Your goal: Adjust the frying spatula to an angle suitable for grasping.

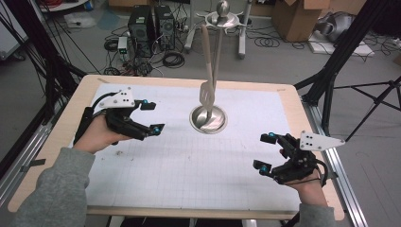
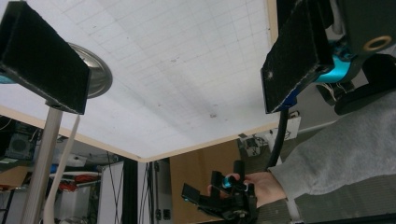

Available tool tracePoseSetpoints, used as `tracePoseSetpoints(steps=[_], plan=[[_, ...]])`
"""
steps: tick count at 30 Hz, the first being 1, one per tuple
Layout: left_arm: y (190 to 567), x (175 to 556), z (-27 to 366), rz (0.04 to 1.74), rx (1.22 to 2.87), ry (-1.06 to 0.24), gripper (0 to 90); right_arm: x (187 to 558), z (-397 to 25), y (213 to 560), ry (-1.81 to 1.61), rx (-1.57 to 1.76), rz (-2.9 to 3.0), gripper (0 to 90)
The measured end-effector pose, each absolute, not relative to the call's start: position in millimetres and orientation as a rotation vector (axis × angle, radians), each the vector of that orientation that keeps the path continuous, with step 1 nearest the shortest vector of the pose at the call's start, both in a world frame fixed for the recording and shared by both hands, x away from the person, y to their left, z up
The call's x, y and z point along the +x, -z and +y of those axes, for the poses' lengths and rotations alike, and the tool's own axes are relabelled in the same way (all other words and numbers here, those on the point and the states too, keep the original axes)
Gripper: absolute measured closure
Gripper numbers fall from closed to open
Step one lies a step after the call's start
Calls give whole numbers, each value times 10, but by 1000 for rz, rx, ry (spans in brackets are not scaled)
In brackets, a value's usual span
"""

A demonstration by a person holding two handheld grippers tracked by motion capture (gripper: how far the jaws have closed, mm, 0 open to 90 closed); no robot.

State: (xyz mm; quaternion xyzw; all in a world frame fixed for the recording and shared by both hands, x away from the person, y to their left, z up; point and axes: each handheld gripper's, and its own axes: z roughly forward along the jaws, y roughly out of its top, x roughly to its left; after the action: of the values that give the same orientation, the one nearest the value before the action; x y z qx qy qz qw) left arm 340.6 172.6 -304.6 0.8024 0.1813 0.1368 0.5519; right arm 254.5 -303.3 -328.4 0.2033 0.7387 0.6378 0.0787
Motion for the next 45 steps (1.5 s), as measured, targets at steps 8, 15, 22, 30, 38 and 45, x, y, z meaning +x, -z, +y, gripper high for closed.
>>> tracePoseSetpoints(steps=[8, 15, 22, 30, 38, 45], plan=[[3173, 3238, 1968, 447, 1835, -332, 189, 2559, -2993, 3276, -1902, 602, 2210, 75], [3233, 3127, 2193, 477, 1812, -376, 189, 2583, -2972, 3269, -1904, 603, 2204, 75], [3279, 3020, 2377, 516, 1812, -435, 189, 2613, -2950, 3278, -1901, 601, 2207, 75], [3364, 2905, 2509, 562, 1783, -485, 188, 2627, -2959, 3288, -1894, 614, 2199, 75], [3472, 2849, 2769, 652, 1747, -526, 188, 2635, -2978, 3277, -1885, 627, 2150, 75], [3562, 2844, 2977, 733, 1707, -562, 188, 2646, -2987, 3307, -1866, 654, 2117, 75]])
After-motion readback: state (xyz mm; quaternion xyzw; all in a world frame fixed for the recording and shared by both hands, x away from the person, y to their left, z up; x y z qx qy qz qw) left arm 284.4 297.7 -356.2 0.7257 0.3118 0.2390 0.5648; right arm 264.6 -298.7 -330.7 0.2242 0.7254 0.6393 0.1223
